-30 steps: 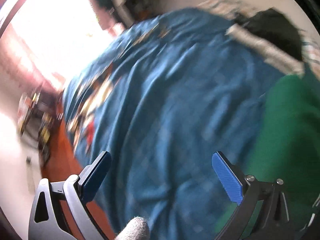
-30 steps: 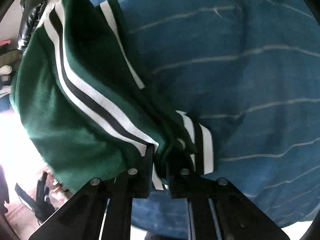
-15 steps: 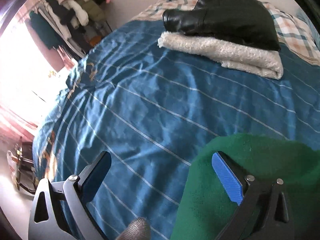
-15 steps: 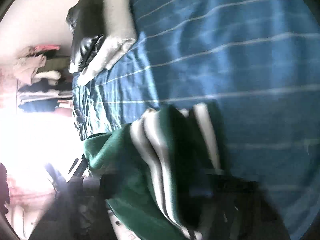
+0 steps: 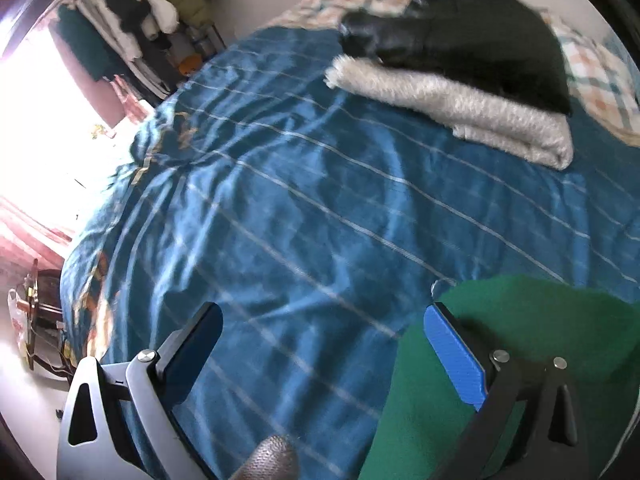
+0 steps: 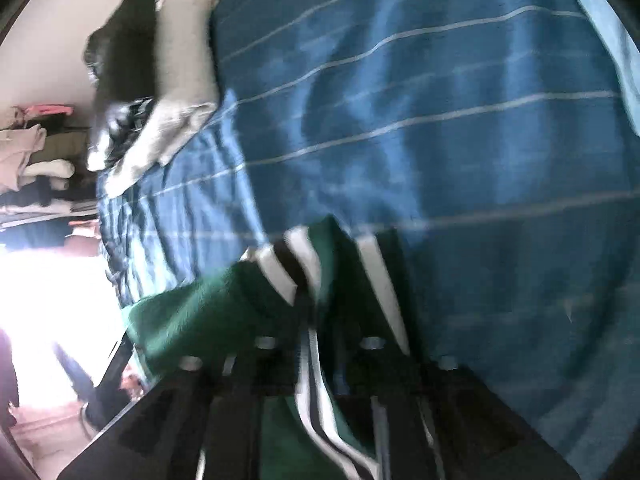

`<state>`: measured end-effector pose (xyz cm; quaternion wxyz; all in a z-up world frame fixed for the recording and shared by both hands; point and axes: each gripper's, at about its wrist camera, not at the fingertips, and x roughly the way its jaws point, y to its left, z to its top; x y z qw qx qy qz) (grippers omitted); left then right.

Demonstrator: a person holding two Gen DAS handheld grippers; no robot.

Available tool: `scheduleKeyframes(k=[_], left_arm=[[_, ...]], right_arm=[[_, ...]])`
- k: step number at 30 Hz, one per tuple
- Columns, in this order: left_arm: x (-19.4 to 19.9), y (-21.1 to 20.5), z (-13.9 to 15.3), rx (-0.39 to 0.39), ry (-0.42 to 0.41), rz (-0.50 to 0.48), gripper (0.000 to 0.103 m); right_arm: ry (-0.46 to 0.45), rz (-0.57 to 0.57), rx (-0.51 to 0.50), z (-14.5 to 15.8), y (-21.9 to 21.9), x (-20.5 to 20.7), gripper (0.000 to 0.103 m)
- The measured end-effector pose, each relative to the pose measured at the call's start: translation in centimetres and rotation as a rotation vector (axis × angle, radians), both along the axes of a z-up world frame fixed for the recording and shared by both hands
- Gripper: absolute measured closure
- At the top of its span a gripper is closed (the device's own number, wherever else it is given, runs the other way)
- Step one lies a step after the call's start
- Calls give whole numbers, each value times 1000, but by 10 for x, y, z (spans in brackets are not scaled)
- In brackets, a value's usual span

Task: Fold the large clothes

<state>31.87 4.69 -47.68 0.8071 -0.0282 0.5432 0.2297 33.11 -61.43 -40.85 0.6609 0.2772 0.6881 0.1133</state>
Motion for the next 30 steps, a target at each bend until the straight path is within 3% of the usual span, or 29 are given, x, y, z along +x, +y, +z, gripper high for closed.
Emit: scheduleKeyframes(k=[1, 2, 6, 10, 12, 13, 16, 19, 22, 24, 27, 30], left_arm=[[-12, -2, 8, 2, -7, 4, 0], [-27, -6, 15, 2, -11, 5, 0], [-77, -24, 23, 13, 14, 13, 0], [-115, -39, 0, -37, 98, 60, 0], [-121, -44, -13, -33, 142, 71, 0], [-125, -47, -18, -21, 138, 73, 0], [-128, -52, -18, 21, 136, 52, 0], [-131, -59, -11, 25, 121, 26, 0], [-131, -67, -3, 11, 105, -3, 0], [-130, -73, -7, 15, 104, -28, 0], [-124, -80, -27, 32, 142, -55, 0], [-121, -80, -29, 48, 159, -72, 0]], right_arm=[[-18, -6, 9, 12, -9, -13, 47], [-26, -10, 12, 23, -21, -28, 37], [46, -13, 21, 34, -58, -92, 37], [169, 17, 31, -4, -61, -140, 37], [173, 11, 11, -25, -56, -152, 47], [157, 8, -18, -27, -54, -154, 74], [102, -26, -15, 0, -59, -163, 98], [10, -25, -39, 47, -65, -176, 99], [8, -67, -36, 60, -76, -183, 99], [77, -82, -75, 36, -78, -183, 99], [193, -75, -121, -23, -75, -183, 98], [234, 38, -179, -44, -54, -165, 95]])
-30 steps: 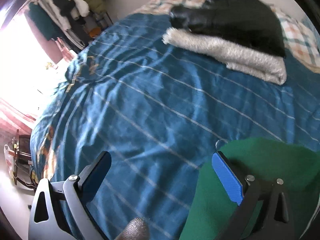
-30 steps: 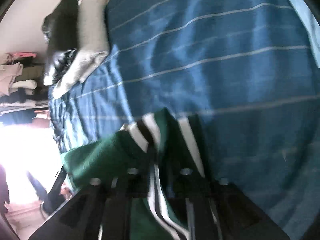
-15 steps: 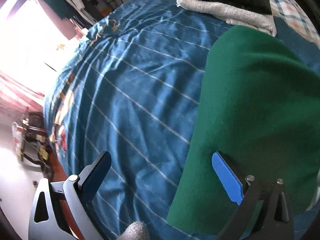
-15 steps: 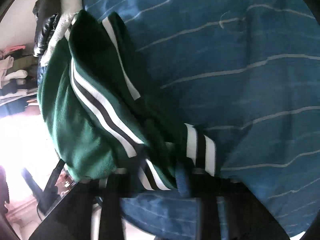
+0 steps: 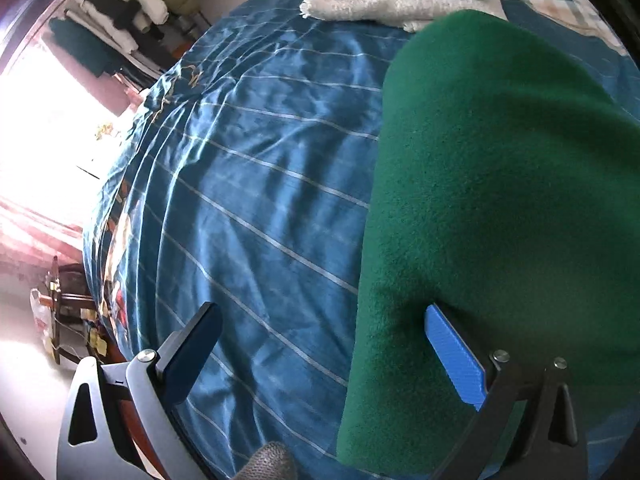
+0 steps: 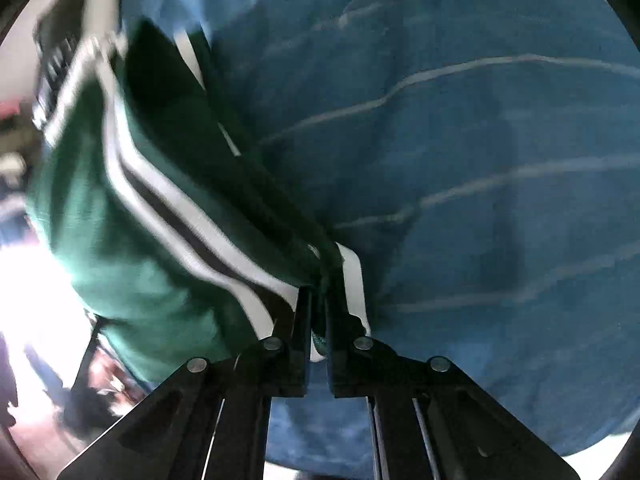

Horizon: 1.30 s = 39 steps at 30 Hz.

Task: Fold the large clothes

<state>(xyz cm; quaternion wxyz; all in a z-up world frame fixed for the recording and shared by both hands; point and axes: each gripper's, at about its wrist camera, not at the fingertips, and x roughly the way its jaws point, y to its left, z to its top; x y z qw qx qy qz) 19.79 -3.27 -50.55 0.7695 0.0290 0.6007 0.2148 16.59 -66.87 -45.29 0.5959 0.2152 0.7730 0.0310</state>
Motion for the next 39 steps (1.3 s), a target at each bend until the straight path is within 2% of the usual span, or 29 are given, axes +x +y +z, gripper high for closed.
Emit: scheduleKeyframes(k=[2, 3, 5, 7, 10, 13, 15, 17, 19, 21, 22, 25, 27, 28, 29, 31, 33, 37, 38, 39], left_arm=[[3, 0, 6, 6, 11, -14, 0], [7, 1, 13, 3, 24, -21, 0], [17, 6, 27, -32, -4, -10, 0], [42, 11, 45, -67, -69, -1, 0], [88, 12, 49, -16, -131, -22, 0], [137, 14, 22, 24, -96, -46, 0], [158, 17, 4, 52, -58, -64, 0], [166, 24, -3, 43, -41, -67, 0], [169, 29, -5, 12, -44, -58, 0], [170, 31, -8, -12, -39, -54, 0], [171, 32, -10, -18, -36, -52, 0], [176, 39, -9, -44, -20, -18, 0], [176, 44, 3, -78, -50, 1, 0], [173, 47, 15, -90, -79, 13, 0], [170, 49, 23, -93, -105, 21, 0], [166, 51, 36, -87, -146, 24, 0], [169, 50, 32, -51, -137, 22, 0], [182, 46, -16, -11, -42, 17, 0], [183, 48, -25, -11, -34, 22, 0], [184, 52, -33, -22, -28, 40, 0]], right_arm=[[0, 117, -34, 14, 12, 15, 90], [-28, 153, -59, 26, 14, 21, 85], [-140, 216, -128, 58, 17, 33, 55], [-217, 209, -144, 79, 17, 45, 48], [-306, 146, -31, 102, 20, 72, 48], [-343, 130, 110, 108, 54, 100, 48], [-352, 169, 180, 98, 88, 113, 48], [-329, 210, 243, 78, 124, 129, 51], [-322, 231, 165, 50, 140, 150, 56], [-312, 259, 42, 21, 154, 165, 78], [-295, 255, 35, 11, 157, 171, 85], [-279, 212, 68, 20, 148, 178, 85], [-312, 162, 115, 45, 128, 179, 81], [-333, 127, 116, 56, 116, 178, 75], [-358, 86, 93, 66, 96, 174, 51], [-385, 8, 63, 74, 66, 171, 29], [-343, -5, 67, 61, 51, 178, 29], [-213, -15, 154, 14, 50, 182, 30], [-211, 3, 185, 4, 58, 183, 44], [-212, 20, 153, -2, 66, 183, 63]])
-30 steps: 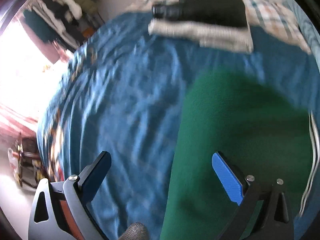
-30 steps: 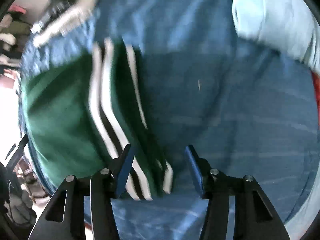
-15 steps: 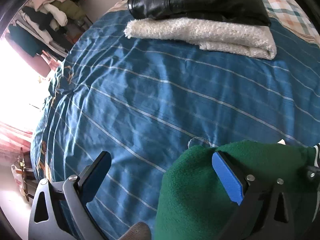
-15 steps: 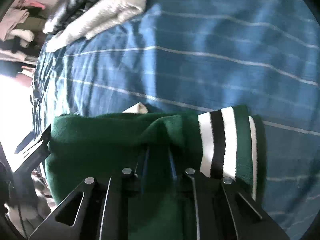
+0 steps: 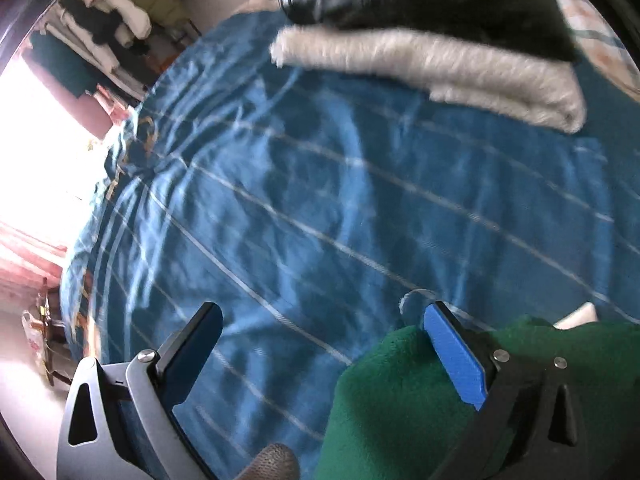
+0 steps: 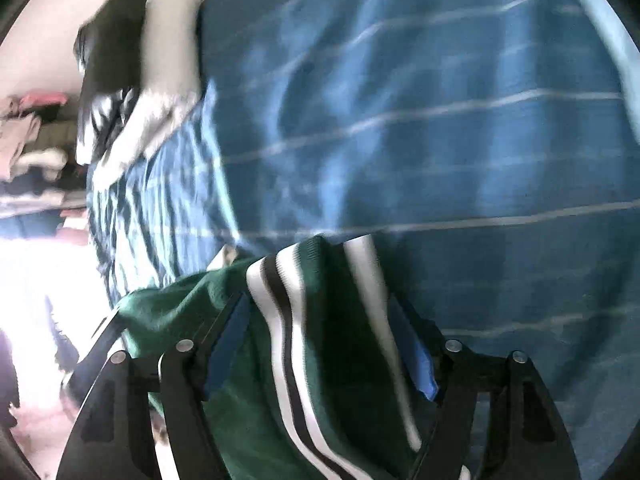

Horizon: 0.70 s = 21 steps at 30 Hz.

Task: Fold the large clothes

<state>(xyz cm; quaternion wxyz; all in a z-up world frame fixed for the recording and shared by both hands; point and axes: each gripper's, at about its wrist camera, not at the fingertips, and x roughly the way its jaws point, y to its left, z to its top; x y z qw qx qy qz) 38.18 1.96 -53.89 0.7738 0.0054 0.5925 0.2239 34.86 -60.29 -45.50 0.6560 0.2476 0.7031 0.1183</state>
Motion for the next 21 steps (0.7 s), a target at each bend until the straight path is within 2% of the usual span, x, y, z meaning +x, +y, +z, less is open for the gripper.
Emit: scheduleKeyframes(k=[1, 2, 5, 6, 9, 12, 15, 17, 18, 19, 21], left_arm=[[1, 7, -7, -42, 7, 28, 0], [1, 12, -11, -77, 10, 47, 0], [1, 17, -17, -116, 10, 63, 0], [1, 17, -18, -115, 9, 62, 0], [2, 16, -11, -122, 27, 64, 0], [-4, 11, 25, -72, -25, 20, 0], [-32, 6, 72, -43, -110, -5, 0], [-61, 1, 94, -12, -139, -4, 0], [-77, -4, 101, -1, -146, 1, 0], [-96, -8, 105, 15, -142, 10, 0], [-126, -15, 103, 39, -111, 32, 0]], right_arm=[[-9, 19, -31, -8, 7, -3, 83], [-37, 21, -52, -5, 9, -5, 92], [-150, -31, -197, 14, 8, -9, 98], [-144, -59, -223, 11, 4, -11, 101], [-71, -17, -235, -9, 9, -8, 100], [-104, 37, -229, 14, 8, -6, 100], [-103, 40, -134, 44, -17, -22, 87], [-95, 29, -115, 60, -42, -47, 44], [-81, 15, -105, 65, -58, -63, 36], [-57, 3, -98, 66, -70, -79, 32], [28, -20, -93, 59, -93, -112, 32]])
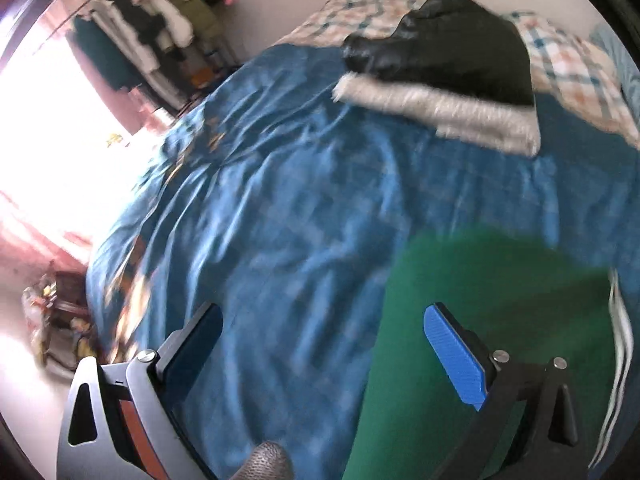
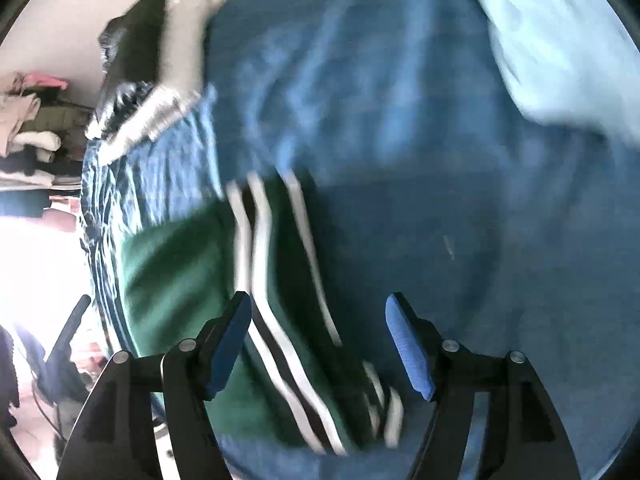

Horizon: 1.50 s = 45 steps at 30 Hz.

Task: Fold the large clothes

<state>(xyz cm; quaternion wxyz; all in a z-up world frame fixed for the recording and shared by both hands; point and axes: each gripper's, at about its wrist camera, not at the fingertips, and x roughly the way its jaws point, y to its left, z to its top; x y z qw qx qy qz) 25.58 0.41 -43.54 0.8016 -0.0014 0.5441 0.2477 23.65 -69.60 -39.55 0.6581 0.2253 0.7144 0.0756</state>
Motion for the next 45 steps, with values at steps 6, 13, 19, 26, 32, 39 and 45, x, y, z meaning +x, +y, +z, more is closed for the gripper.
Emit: scheduleKeyframes(k=[6, 13, 19, 26, 32, 39, 45], left_arm=[[-65, -17, -48, -42, 161, 70, 0], [-82, -35, -66, 73, 210, 26, 0], [-87, -30, -71, -4, 202, 62, 0], [-87, -33, -67, -13, 230, 103, 0], [-100, -35, -46, -9, 205, 152, 0], [-113, -31, -64, -18, 182, 261, 0], [-118, -25, -83, -54, 165, 314, 0]], right_arm=[[155, -65, 148, -56, -3, -70, 32], [146, -233, 246, -52, 2, -102, 93], [141, -240, 153, -46, -12, -119, 96], [228, -109, 48, -89, 6, -105, 87], [84, -7, -23, -19, 8, -85, 69], [-139, 443, 165, 42, 168, 31, 42], [-59, 600, 44, -26, 276, 95, 92]])
